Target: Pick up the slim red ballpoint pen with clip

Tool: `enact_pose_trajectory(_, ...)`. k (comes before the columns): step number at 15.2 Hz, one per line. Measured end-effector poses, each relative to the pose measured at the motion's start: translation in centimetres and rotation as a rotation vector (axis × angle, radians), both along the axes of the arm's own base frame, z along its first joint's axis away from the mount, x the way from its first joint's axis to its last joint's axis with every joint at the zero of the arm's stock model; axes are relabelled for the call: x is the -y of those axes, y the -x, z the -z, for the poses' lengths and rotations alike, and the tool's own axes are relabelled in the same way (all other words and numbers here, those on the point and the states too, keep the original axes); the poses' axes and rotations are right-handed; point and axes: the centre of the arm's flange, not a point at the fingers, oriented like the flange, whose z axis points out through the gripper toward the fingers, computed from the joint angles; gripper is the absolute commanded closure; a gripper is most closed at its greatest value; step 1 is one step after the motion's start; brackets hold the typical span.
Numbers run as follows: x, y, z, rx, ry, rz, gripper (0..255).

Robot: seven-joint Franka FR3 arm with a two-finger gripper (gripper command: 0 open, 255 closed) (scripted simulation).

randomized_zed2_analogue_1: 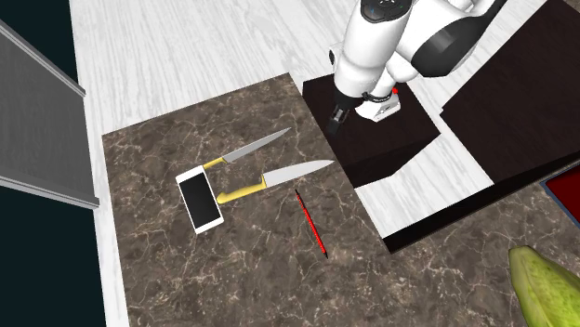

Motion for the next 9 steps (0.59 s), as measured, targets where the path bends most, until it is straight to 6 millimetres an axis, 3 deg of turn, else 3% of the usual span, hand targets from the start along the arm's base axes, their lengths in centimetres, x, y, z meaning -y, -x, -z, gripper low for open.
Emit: enact_pose_trajectory(9,-8.8,-7.6,0.4,0.015,-0.003,0.327,0)
